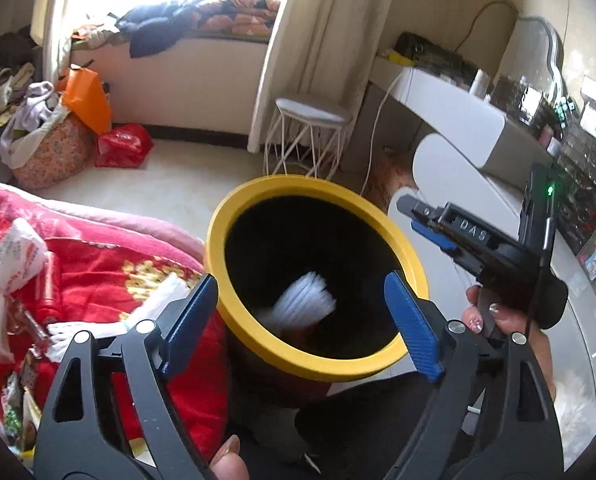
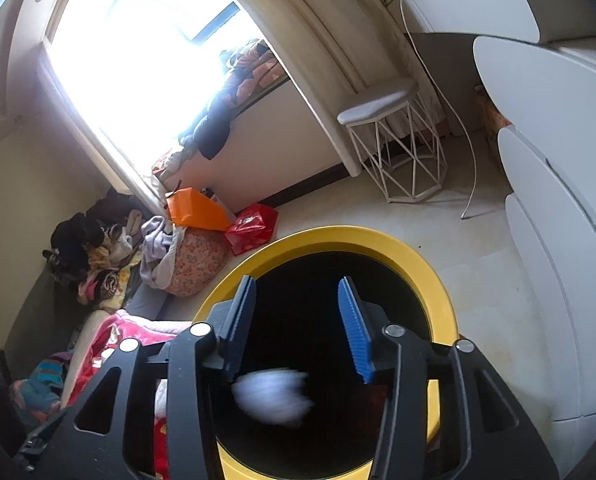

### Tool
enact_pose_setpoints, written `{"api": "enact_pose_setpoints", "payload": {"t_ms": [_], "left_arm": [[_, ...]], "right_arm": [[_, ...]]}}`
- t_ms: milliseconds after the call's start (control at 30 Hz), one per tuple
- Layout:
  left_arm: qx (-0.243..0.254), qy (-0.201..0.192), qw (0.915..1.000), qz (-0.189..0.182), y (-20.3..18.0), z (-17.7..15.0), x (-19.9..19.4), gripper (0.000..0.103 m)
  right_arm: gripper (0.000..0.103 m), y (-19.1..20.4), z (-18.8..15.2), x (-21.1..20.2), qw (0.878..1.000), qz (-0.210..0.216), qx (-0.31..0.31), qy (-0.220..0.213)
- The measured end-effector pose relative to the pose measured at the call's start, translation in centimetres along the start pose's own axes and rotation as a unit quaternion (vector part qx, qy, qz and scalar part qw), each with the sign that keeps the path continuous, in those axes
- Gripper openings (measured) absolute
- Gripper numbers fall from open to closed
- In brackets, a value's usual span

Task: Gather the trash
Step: 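Move both tools back over the bed toward the remaining trash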

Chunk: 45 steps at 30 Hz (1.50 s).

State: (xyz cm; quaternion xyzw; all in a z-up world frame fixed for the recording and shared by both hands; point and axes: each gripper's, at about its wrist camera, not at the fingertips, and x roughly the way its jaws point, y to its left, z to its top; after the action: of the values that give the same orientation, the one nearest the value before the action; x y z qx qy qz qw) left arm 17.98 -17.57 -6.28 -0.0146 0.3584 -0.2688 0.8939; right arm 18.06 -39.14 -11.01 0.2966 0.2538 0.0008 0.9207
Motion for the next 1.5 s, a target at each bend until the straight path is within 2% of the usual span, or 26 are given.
{"api": "enact_pose_setpoints", "payload": {"t_ms": [100, 267, 467, 1033, 1500], "left_arm": [[-0.001, -0.019, 0.9997, 0.013, 0.2, -0.1, -1.2, 0.092], [-0.002, -0.060, 0.9973, 0.041, 0.9, -0.4, -4.2, 0.092], [-0.025, -0.089, 0.9927, 0.078, 2.5, -1.0, -6.9, 0.092], [-0.066, -0.134, 0.9808, 0.125, 6.0, -3.3, -12.3, 0.092], [-0.082, -0.154, 0.9726, 0.153, 8.5, -4.6, -15.7, 0.092]], "right_arm": [[0.051, 0.6, -0.2, -0.3, 1.000, -0.006, -0.017, -0.008], [0.066, 2.2, -0.8, -1.0, 0.998, -0.006, -0.050, -0.024], [0.075, 5.1, -2.0, -1.6, 0.995, 0.011, -0.094, -0.027], [0.081, 12.6, -5.6, -2.8, 0.980, 0.077, -0.180, -0.014], [0.081, 17.1, -8.7, -3.2, 0.956, 0.118, -0.269, 0.013]]}}
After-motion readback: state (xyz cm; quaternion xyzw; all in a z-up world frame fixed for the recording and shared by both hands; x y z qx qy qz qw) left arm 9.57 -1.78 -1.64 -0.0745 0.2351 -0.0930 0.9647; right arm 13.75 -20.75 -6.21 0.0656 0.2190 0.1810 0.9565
